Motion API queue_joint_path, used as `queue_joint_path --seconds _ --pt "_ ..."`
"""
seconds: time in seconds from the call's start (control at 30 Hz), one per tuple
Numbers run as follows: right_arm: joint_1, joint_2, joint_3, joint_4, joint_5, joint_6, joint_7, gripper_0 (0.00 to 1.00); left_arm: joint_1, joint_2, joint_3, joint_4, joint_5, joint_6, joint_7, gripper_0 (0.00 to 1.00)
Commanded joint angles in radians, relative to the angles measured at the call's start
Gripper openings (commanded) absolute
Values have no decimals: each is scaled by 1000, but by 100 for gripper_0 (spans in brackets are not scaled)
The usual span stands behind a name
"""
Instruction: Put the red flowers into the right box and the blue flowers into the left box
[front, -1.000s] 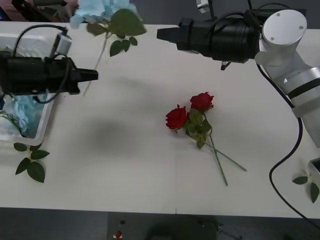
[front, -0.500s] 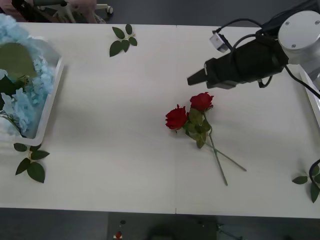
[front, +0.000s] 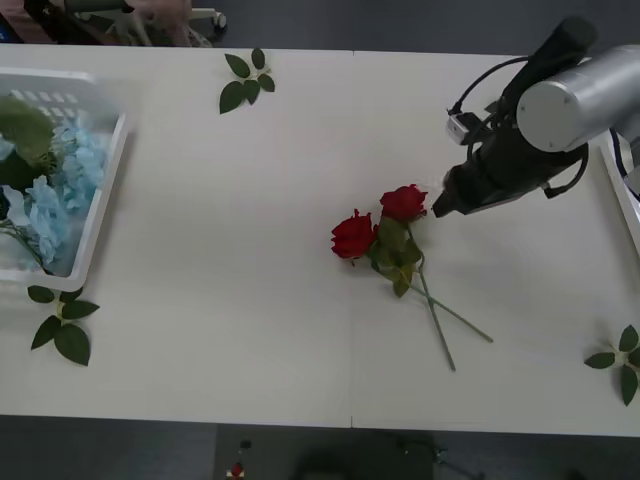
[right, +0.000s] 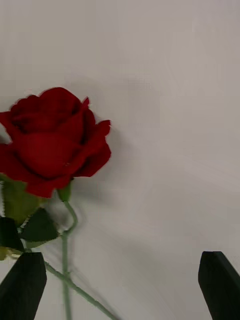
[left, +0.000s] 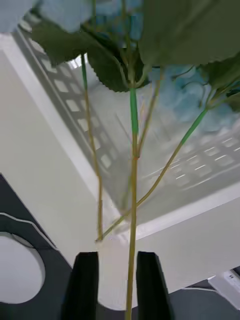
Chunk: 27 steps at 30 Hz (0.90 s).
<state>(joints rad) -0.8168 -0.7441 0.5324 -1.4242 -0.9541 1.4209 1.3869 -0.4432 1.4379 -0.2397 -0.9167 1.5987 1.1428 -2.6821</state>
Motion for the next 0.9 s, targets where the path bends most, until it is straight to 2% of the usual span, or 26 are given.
queue_joint_path --seconds 0.03,0.17,0.3,0.47,0.57,0.67,0.73,0.8,0.87,0.9 --pt "-35 9 55 -21 64 -14 -8 88 -17 -28 5 -8 -83 -32 -23 65" --pt "-35 12 113 -21 89 -48 -19 87 -17 -44 5 -8 -79 -46 -23 87" --pt "-35 38 149 -9 124 -69 -32 85 -17 -36 5 -10 6 -17 -23 100" --pt "-35 104 149 31 178 -74 -51 84 -17 7 8 -48 198 48 -23 100" --pt "-35 141 149 65 202 -85 -63 82 -17 41 34 -79 379 140 -23 100" --pt "-35 170 149 87 229 -88 -74 79 -17 26 79 -111 550 247 -23 100" --pt "-35 186 149 103 245 -89 -77 79 -15 -34 94 -168 646 278 -23 100" --pt "-35 195 149 122 250 -100 -80 79 -11 -126 94 -238 688 244 -23 100" --pt "-35 198 149 134 248 -114 -80 78 0 -209 92 -301 688 172 -23 100" --pt "-33 201 149 142 244 -120 -80 76 20 -260 72 -373 687 72 -23 100"
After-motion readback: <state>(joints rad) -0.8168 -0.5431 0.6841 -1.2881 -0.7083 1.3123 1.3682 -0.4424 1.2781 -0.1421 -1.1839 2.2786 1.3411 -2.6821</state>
